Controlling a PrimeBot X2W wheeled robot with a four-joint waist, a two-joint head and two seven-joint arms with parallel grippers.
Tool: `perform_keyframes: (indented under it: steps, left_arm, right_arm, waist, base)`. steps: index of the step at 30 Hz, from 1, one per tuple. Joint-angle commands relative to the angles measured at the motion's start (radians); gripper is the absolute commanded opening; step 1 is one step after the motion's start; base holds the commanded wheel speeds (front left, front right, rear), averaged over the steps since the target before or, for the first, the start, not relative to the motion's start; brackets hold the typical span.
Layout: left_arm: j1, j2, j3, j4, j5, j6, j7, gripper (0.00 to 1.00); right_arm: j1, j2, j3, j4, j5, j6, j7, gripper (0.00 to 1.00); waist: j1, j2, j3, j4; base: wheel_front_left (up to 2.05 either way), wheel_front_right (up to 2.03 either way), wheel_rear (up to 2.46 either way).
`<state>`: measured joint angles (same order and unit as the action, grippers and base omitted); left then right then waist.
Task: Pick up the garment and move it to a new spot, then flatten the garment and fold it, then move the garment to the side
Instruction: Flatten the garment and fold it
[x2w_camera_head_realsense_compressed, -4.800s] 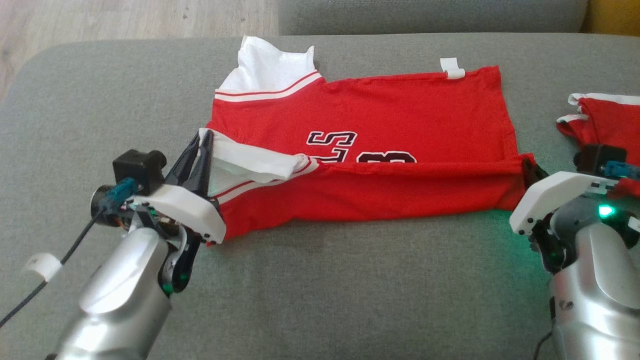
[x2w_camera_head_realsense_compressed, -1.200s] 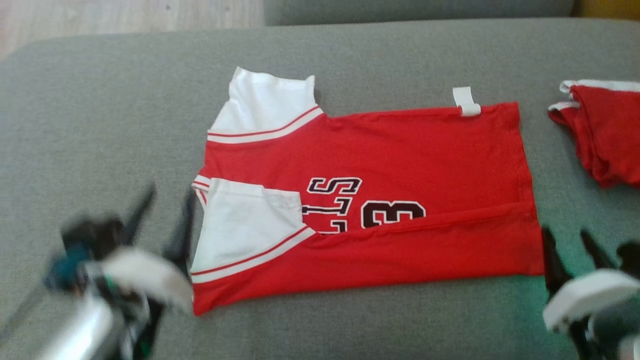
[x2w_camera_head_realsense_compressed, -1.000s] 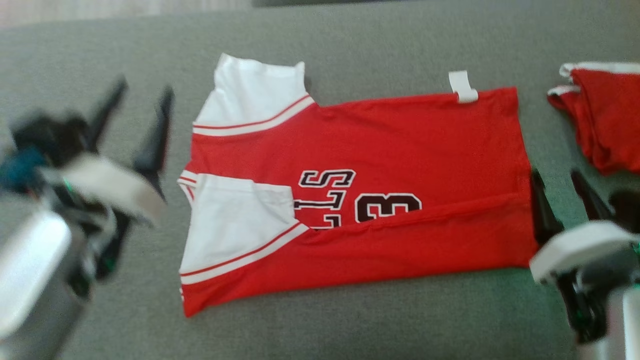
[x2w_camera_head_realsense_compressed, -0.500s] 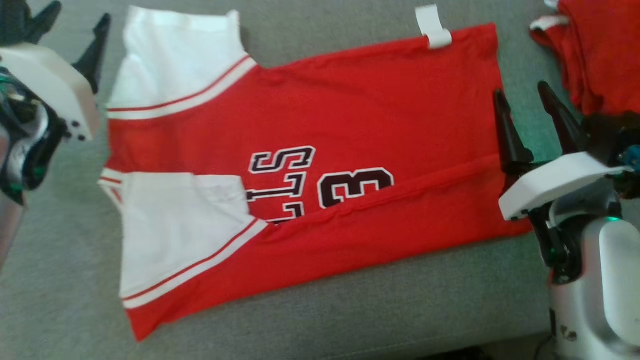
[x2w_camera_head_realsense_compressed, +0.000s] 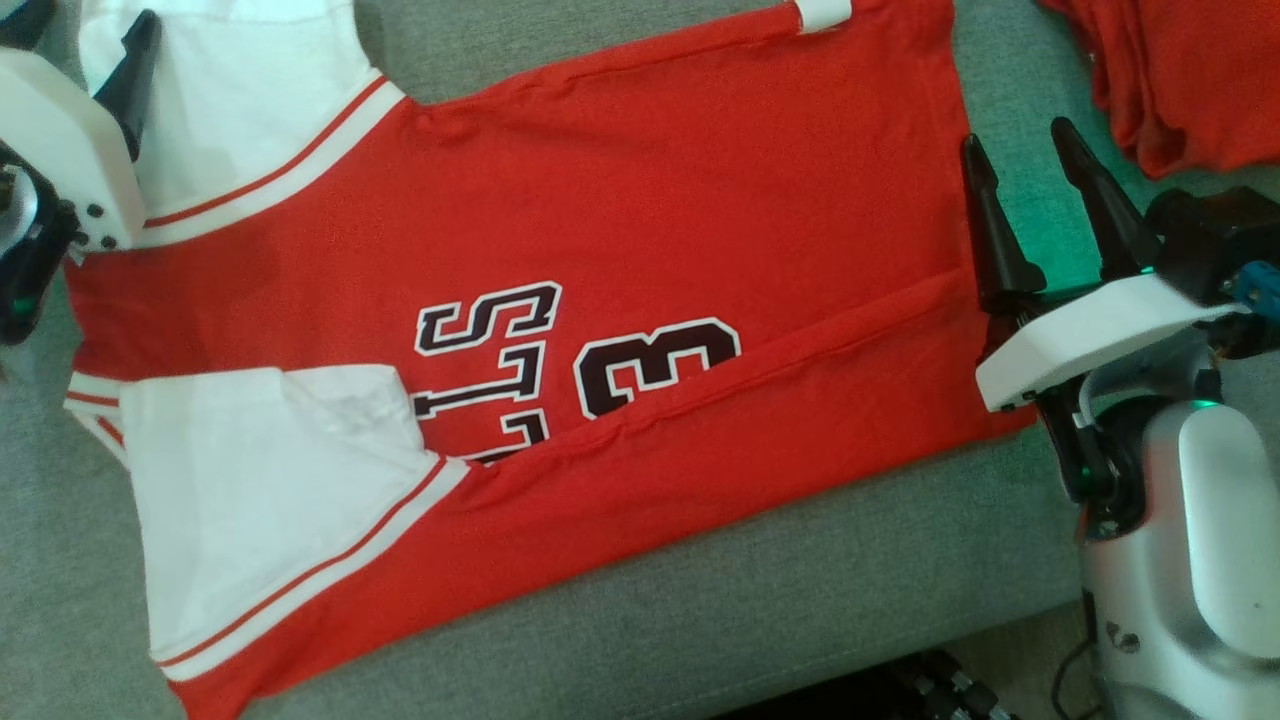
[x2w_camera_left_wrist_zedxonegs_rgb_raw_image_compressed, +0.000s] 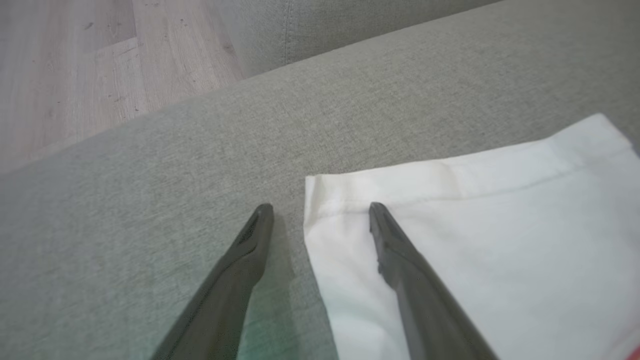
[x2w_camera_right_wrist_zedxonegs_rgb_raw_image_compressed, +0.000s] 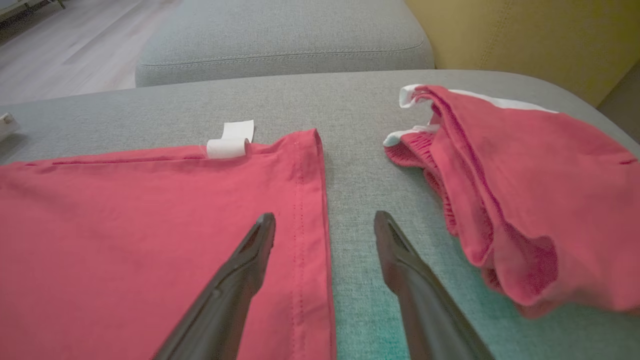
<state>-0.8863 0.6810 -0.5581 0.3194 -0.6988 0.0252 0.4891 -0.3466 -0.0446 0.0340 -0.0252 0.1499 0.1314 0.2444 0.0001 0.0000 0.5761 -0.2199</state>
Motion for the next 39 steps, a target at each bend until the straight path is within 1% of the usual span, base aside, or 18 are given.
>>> perform_keyframes:
  steps: [1,2,3,4,5,6,7,10,13,18,19,22,26,30,38,39]
  left_arm:
    - [-0.037,0.052,0.029,-0.016,-0.007,-0.010,0.016,1.00]
    - [-0.036,0.049,0.025,-0.016,-0.011,-0.015,0.022,1.00]
    - [-0.035,0.045,0.022,-0.017,-0.015,-0.019,0.026,0.78]
    - [-0.035,0.040,0.019,-0.018,-0.020,-0.022,0.030,0.44]
    - [-0.034,0.036,0.016,-0.019,-0.024,-0.025,0.033,0.24]
    - [-0.034,0.033,0.012,-0.020,-0.025,-0.027,0.036,0.17]
    - [-0.034,0.031,0.010,-0.021,-0.026,-0.028,0.036,0.00]
    - [-0.036,0.021,0.005,-0.022,-0.016,-0.029,0.012,0.00]
    - [-0.039,0.006,0.009,-0.022,-0.003,-0.023,-0.040,0.00]
    - [-0.032,-0.027,0.015,-0.038,0.005,-0.020,-0.126,0.00]
    - [-0.032,-0.027,0.015,-0.038,0.005,-0.020,-0.126,0.00]
    - [-0.017,-0.048,0.012,-0.059,0.004,-0.020,-0.167,0.00]
    - [0.010,-0.072,0.001,-0.095,0.001,-0.025,-0.203,0.00]
    - [0.031,-0.092,-0.011,-0.143,0.001,-0.021,-0.224,0.00]
    - [0.049,-0.121,-0.035,-0.200,0.006,-0.012,-0.239,0.00]
    - [0.051,-0.122,-0.037,-0.203,0.005,-0.012,-0.240,0.00]
  right_arm:
    - [-0.014,-0.006,0.023,-0.027,0.008,-0.001,-0.012,1.00]
    - [-0.015,-0.006,0.024,-0.024,0.009,-0.001,-0.013,1.00]
    - [-0.017,-0.006,0.023,-0.021,0.009,-0.001,-0.014,1.00]
    - [-0.019,-0.006,0.022,-0.018,0.009,-0.001,-0.015,1.00]
    - [-0.022,-0.006,0.021,-0.016,0.008,-0.001,-0.015,1.00]
    - [-0.025,-0.006,0.020,-0.013,0.008,-0.001,-0.015,1.00]
    - [-0.029,-0.006,0.019,-0.011,0.007,-0.001,-0.014,1.00]
    - [-0.041,-0.006,0.018,0.000,0.003,-0.001,-0.013,1.00]
    - [-0.058,-0.006,0.012,0.015,-0.010,-0.001,-0.003,1.00]
    - [-0.110,-0.010,-0.014,0.064,-0.058,-0.001,0.048,1.00]
    - [-0.110,-0.010,-0.014,0.064,-0.058,-0.001,0.048,1.00]
    - [-0.158,-0.025,-0.033,0.124,-0.071,-0.001,0.092,1.00]
    - [-0.233,-0.064,-0.054,0.225,-0.092,-0.001,0.140,1.00]
    - [-0.307,-0.087,-0.068,0.326,-0.097,-0.001,0.177,1.00]
    - [-0.407,-0.109,-0.080,0.497,-0.112,-0.001,0.212,1.00]
    - [-0.414,-0.109,-0.083,0.515,-0.114,-0.001,0.213,0.84]
  waist:
    - [-0.0001,0.0000,0.002,-0.003]
    - [-0.0001,0.0000,0.002,-0.003]
    - [-0.0001,0.0000,0.002,-0.003]
    - [-0.0001,0.0000,0.001,-0.002]
    - [-0.0001,0.0000,0.001,-0.001]
    - [-0.0001,0.0000,0.000,0.000]
    - [-0.0001,0.0000,-0.002,0.001]
    - [-0.0001,0.0000,-0.012,0.010]
    - [-0.0001,0.0000,-0.033,0.028]
    - [-0.0001,0.0000,-0.078,0.074]
    - [-0.0001,0.0000,-0.078,0.074]
    - [-0.0001,0.0000,-0.104,0.108]
    - [-0.0001,0.0000,-0.127,0.152]
    - [-0.0001,0.0000,-0.126,0.187]
    - [-0.0001,0.0000,-0.106,0.227]
    - [-0.0001,0.0000,-0.106,0.228]
  base:
    - [0.00,0.00,0.00]
    - [0.00,0.00,0.00]
    - [0.00,0.00,0.00]
    - [0.00,0.00,0.00]
    - [0.00,0.00,0.00]
    - [0.00,0.00,0.00]
    - [0.00,0.00,0.00]
    - [0.00,0.00,0.00]
    - [0.00,0.00,0.00]
    - [0.00,0.00,0.00]
    - [0.00,0.00,0.00]
    - [0.00,0.00,0.00]
    - [0.00,0.00,0.00]
    - [0.00,0.00,0.00]
    - [0.00,0.00,0.00]
    - [0.00,0.00,0.00]
